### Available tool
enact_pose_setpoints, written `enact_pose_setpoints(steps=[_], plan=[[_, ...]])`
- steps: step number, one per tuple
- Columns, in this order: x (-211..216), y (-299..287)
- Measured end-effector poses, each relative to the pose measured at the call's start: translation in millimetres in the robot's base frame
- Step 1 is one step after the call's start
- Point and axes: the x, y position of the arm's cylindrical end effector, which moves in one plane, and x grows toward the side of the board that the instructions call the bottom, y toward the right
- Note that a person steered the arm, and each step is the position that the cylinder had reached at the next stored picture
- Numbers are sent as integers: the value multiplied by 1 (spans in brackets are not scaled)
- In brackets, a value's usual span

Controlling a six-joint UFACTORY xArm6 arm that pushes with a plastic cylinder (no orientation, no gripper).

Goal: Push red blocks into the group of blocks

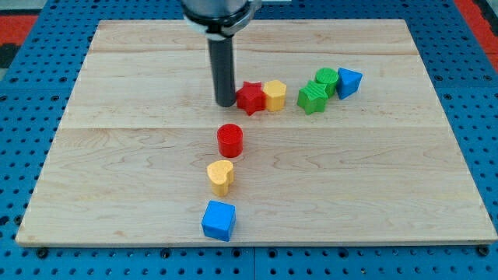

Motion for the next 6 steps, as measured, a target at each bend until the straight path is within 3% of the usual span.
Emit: enact_pose_setpoints(steps=[1,2,3,4,5,6], plan=[[-7,82],[-7,110],[-4,16],[81,-46],[126,-60],[112,-30]])
